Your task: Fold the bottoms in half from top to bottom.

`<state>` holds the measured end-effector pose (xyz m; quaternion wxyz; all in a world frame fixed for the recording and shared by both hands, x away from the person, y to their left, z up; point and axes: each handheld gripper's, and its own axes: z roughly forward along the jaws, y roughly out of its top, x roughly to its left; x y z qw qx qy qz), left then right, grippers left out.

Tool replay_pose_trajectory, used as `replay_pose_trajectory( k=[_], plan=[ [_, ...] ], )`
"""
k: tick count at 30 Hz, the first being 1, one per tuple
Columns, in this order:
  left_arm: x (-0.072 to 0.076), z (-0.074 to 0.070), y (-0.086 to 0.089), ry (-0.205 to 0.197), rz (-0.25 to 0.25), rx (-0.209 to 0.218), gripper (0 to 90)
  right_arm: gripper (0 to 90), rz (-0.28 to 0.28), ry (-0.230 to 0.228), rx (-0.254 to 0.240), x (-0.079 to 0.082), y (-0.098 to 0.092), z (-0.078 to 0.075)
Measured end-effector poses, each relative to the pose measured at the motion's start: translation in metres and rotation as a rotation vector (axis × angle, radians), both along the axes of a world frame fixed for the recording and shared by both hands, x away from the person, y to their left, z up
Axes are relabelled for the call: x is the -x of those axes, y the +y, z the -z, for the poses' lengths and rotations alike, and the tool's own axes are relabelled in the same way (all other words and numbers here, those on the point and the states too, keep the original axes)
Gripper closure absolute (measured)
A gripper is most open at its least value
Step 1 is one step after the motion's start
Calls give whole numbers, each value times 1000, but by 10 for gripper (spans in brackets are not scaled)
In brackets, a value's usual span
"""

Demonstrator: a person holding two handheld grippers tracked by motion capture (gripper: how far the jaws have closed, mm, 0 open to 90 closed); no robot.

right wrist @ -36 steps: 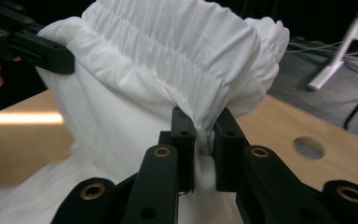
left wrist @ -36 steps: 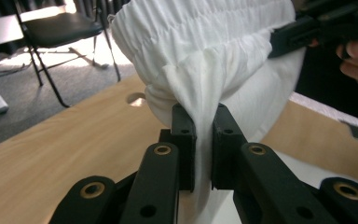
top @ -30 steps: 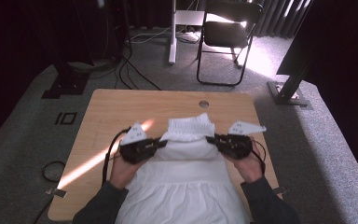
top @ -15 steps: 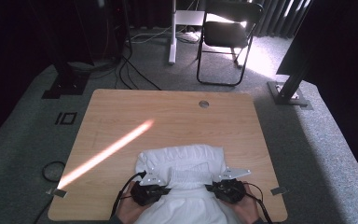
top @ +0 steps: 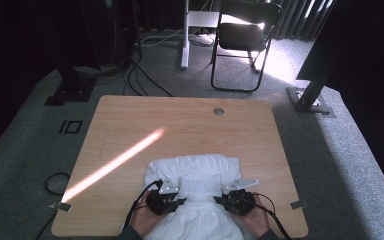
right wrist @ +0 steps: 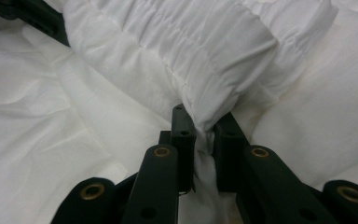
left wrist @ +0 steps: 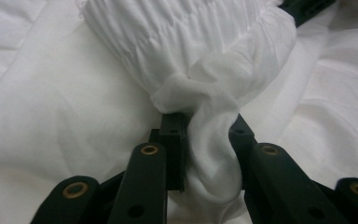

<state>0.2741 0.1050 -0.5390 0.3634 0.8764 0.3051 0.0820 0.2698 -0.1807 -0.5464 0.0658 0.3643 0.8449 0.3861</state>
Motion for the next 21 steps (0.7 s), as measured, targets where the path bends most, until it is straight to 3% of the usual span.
replay_pose_trajectory(
  k=[7, 11, 20, 21],
  plan=[
    [-44, -3, 19, -17, -67, -50, 768, 811, 12, -10, 24, -46, 32, 0],
    [-82, -5, 28, -23, -85, -63, 770, 808, 25, -20, 52, -76, 47, -3],
    [-153, -7, 19, -71, -152, -104, 771, 804, 103, -19, 125, -153, 59, -9],
    [-153, -7, 19, -71, -152, -104, 772, 804, 103, -19, 125, -153, 59, -9]
  ],
)
